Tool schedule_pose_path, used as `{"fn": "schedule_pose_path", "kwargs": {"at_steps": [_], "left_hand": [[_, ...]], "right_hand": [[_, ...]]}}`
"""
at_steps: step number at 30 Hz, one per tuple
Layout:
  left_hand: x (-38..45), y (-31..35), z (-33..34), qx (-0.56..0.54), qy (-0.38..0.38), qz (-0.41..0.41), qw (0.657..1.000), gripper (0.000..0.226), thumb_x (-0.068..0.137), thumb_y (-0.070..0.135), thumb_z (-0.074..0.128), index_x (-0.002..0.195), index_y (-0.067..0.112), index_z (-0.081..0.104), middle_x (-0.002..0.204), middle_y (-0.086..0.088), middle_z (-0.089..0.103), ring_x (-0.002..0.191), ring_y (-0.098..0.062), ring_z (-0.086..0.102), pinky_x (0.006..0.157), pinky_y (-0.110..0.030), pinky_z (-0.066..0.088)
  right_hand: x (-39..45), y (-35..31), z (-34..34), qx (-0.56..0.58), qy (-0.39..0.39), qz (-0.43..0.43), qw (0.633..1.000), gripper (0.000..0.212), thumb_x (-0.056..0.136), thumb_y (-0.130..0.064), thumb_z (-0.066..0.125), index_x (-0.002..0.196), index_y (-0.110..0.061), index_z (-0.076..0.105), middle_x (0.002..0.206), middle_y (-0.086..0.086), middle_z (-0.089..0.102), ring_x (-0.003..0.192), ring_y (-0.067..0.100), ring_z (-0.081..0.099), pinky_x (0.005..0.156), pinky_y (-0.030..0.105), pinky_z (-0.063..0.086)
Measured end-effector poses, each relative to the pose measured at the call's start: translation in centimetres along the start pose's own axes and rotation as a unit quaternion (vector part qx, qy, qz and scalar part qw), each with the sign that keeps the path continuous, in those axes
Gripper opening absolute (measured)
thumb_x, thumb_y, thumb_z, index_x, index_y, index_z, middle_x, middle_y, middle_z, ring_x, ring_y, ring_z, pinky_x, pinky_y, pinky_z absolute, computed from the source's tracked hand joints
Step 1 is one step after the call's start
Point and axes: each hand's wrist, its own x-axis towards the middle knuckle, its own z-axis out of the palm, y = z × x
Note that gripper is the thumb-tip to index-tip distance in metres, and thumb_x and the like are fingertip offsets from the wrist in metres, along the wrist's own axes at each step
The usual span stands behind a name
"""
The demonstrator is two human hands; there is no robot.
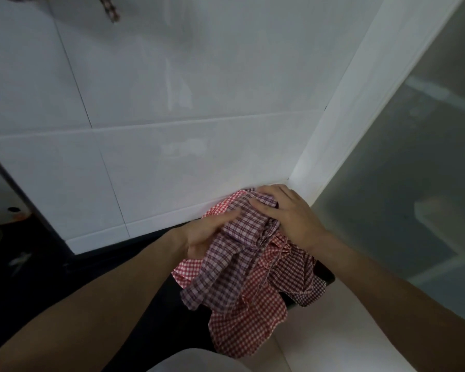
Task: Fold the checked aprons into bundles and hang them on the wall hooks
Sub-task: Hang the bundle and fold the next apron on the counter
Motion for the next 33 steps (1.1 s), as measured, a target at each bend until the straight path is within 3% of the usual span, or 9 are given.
{"fn": "schedule_pose_path", "kwargs": {"at_steps": [6,8,11,15,17,19,28,30,33], "left_hand": [[1.5,-0.5,-0.6,-0.023,0.072,0.040,0.996,0.062,0.086,0.033,0.074,0.141,0.022,0.048,0.128,-0.009,0.067,0.116,-0.030,0.064,0.097,-0.044,0.053],[1.7,-0.8,-1.1,-0.034,0.108,0.066,0.991,0.069,0.084,0.027,0.077,0.145,0.024,0.043,0.130,-0.007,0.064,0.115,-0.028,0.064,0.088,-0.040,0.056],[1.6,-0.6,-1.4,-0.020,0.154,0.098,0.983,0.069,0.086,0.024,0.074,0.145,0.020,0.039,0.129,-0.005,0.061,0.113,-0.026,0.063,0.084,-0.038,0.056],[1.4,0.6,-0.4,-0.017,0.101,0.126,0.987,0.065,0.085,0.020,0.075,0.142,0.022,0.042,0.133,-0.006,0.061,0.117,-0.027,0.063,0.096,-0.044,0.054],[1.5,1.0,0.4,0.004,0.067,0.134,0.989,0.059,0.088,0.017,0.073,0.139,0.022,0.045,0.134,-0.007,0.061,0.118,-0.026,0.063,0.099,-0.045,0.053],[1.4,1.1,1.0,0.021,0.058,0.139,0.988,0.057,0.088,0.016,0.073,0.138,0.021,0.045,0.133,-0.007,0.061,0.117,-0.025,0.064,0.100,-0.045,0.052],[0.8,-0.1,-0.1,0.028,0.082,0.055,0.995,0.024,0.094,0.013,0.062,0.111,-0.003,0.064,0.105,-0.016,0.072,0.091,-0.024,0.070,0.083,-0.031,0.059],[1.2,0.1,0.0,0.000,0.091,0.052,0.995,0.034,0.094,0.016,0.063,0.120,-0.006,0.060,0.111,-0.018,0.071,0.099,-0.028,0.069,0.088,-0.035,0.059],[1.4,0.6,0.3,0.007,0.076,0.056,0.996,0.038,0.096,0.012,0.061,0.129,-0.005,0.055,0.112,-0.017,0.070,0.092,-0.028,0.070,0.088,-0.037,0.059]], "right_hand": [[0.0,-0.7,-1.8,0.255,-0.093,0.237,0.933,0.071,0.090,-0.007,0.069,0.146,-0.036,0.037,0.130,-0.007,0.049,0.117,0.011,0.053,0.113,0.037,0.040],[-0.7,-0.3,-2.5,0.276,-0.209,0.302,0.888,0.068,0.091,-0.016,0.071,0.141,-0.041,0.033,0.120,-0.017,0.051,0.111,0.010,0.058,0.107,0.030,0.042],[-1.9,0.7,-2.1,0.246,-0.381,0.301,0.839,0.084,0.079,-0.043,0.081,0.148,-0.037,0.031,0.141,-0.016,0.048,0.133,0.013,0.047,0.115,0.032,0.033],[-0.8,-1.3,-0.3,0.545,-0.165,0.387,0.725,0.082,0.062,-0.055,0.087,0.134,-0.030,0.054,0.127,-0.002,0.067,0.115,0.016,0.065,0.101,0.034,0.051],[0.5,-2.5,0.1,0.646,-0.051,0.403,0.646,0.060,0.074,-0.038,0.082,0.128,-0.019,0.061,0.124,0.005,0.070,0.113,0.022,0.067,0.092,0.035,0.056],[1.1,-3.2,0.6,0.669,0.028,0.398,0.627,0.049,0.081,-0.022,0.081,0.125,-0.008,0.065,0.124,0.013,0.069,0.115,0.031,0.066,0.099,0.047,0.053],[2.5,-2.5,-0.4,0.411,0.208,0.388,0.798,0.058,0.080,-0.022,0.084,0.130,-0.011,0.056,0.127,0.002,0.066,0.118,0.014,0.063,0.101,0.033,0.053],[2.6,-2.6,-0.7,0.335,0.217,0.317,0.860,0.050,0.080,-0.014,0.083,0.125,-0.009,0.059,0.123,0.004,0.066,0.114,0.010,0.062,0.098,0.023,0.052],[2.5,-2.6,-0.4,0.195,0.201,0.159,0.947,0.042,0.079,0.004,0.077,0.119,-0.001,0.066,0.119,0.008,0.064,0.111,0.018,0.062,0.094,0.037,0.054]]}}
